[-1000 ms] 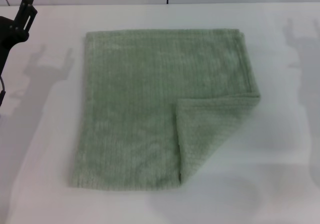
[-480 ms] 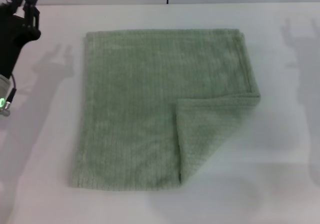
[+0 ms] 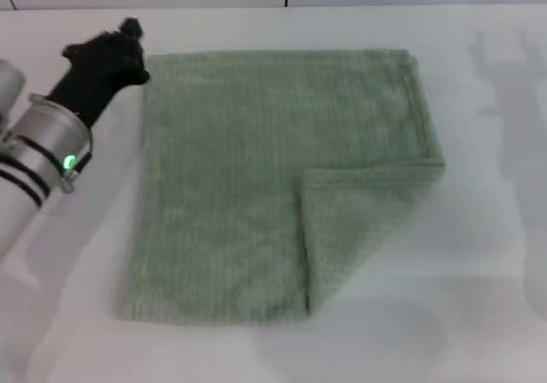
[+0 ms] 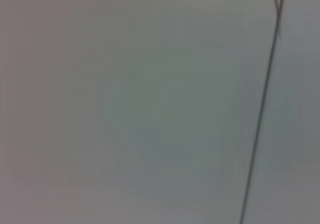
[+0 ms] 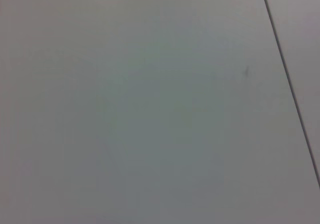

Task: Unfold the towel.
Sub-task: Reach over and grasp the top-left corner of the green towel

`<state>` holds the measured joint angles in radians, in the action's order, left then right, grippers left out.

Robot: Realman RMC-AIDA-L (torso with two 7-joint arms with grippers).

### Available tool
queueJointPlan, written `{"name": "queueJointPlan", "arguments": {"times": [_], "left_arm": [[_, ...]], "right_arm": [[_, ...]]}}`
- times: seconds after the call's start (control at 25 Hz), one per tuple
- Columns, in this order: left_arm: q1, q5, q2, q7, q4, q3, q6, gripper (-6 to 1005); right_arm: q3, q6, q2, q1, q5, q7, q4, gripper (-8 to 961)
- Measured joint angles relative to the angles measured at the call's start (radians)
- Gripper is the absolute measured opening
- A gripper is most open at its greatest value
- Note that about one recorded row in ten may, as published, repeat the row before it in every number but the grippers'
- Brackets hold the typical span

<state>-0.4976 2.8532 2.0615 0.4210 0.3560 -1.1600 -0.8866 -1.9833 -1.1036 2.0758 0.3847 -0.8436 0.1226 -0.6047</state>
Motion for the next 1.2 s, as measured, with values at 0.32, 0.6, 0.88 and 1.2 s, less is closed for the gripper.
{"name": "queueJointPlan", "arguments": {"times": [0.32,0.6,0.88,1.2], "left_arm": [[-0.062,0.002,0.002,0.014,0.006,0.053,0.191,-2],[-0.099,0.002,0.004,0.026,0.006,0.056,0.322,-2],[-0.138,0.002,0.005,0.027,-0.002,0.062,0.426,-2],[-0.174,0.002,0.007,0.023,-0.006,0.113,0.485,-2]], "right_arm": [[-0.002,0.025,0.0,0.006,0.0,0.0,0.0,690],[-0.003,0.037,0.0,0.01,0.0,0.0,-0.003,689],[-0.004,0.049,0.0,0.022,0.0,0.0,-0.006,691],[-0.013,0.053,0.001,0.028,0.0,0.003,-0.006,692]]}}
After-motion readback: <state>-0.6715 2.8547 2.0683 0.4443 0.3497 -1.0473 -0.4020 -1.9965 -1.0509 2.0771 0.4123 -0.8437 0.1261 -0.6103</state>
